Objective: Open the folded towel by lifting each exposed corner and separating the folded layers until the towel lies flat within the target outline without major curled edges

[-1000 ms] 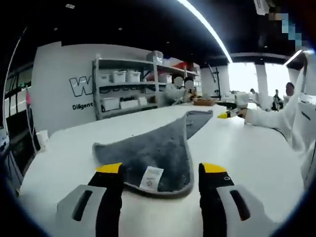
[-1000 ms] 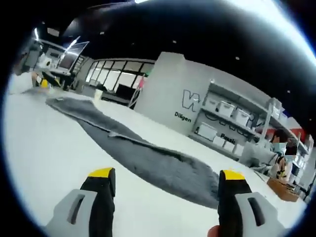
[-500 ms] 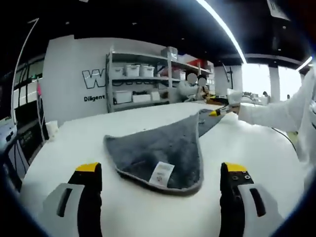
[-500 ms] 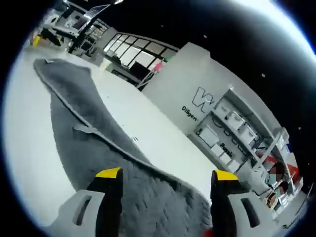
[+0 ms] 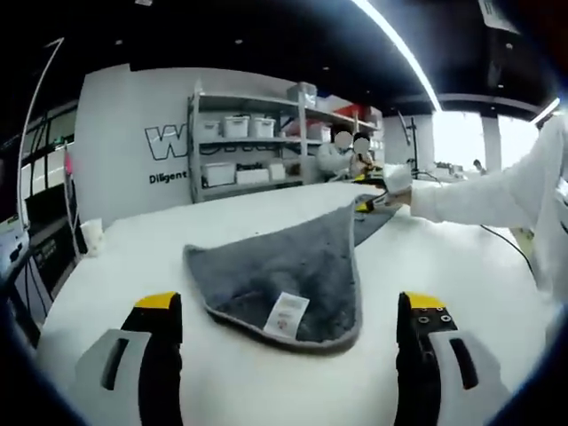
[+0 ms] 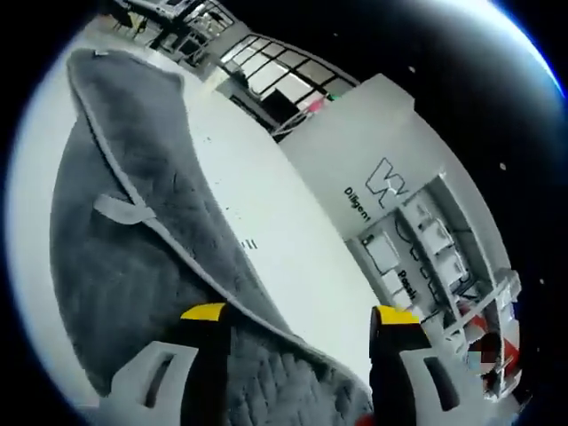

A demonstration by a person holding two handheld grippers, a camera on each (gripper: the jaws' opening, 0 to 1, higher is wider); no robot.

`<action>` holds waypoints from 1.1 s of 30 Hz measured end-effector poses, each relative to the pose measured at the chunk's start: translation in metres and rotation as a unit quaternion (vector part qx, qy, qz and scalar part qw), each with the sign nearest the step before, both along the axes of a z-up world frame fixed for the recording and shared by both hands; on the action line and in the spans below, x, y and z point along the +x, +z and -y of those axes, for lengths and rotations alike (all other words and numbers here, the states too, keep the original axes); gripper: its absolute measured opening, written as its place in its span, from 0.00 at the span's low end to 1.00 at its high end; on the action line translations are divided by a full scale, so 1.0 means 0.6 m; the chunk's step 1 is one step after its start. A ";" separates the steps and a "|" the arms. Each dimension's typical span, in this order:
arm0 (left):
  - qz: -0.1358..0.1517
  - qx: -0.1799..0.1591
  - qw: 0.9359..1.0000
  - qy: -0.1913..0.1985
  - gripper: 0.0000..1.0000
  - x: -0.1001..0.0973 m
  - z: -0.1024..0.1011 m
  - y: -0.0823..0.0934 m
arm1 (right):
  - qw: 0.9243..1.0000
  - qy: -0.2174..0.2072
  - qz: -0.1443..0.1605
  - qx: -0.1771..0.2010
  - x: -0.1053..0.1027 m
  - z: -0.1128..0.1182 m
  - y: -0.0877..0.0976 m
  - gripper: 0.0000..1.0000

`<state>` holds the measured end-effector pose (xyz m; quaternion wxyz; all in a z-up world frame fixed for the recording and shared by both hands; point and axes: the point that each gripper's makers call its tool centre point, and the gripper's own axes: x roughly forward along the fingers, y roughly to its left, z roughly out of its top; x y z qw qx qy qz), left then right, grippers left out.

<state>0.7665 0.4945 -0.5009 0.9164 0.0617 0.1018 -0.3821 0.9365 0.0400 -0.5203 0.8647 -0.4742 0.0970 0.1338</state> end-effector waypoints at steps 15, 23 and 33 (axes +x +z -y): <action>-0.002 -0.003 1.000 0.001 0.98 0.003 -0.004 0.000 | 0.990 0.103 -0.026 -0.088 -0.046 -0.054 -0.018 0.00; 0.002 -0.003 1.000 -0.001 0.98 0.000 -0.002 0.004 | 0.987 0.134 -0.014 -0.093 -0.149 -0.053 0.010 0.00; 0.005 -0.005 1.000 -0.006 0.97 -0.004 0.005 0.007 | 0.986 0.147 -0.025 -0.076 -0.274 -0.049 -0.001 0.00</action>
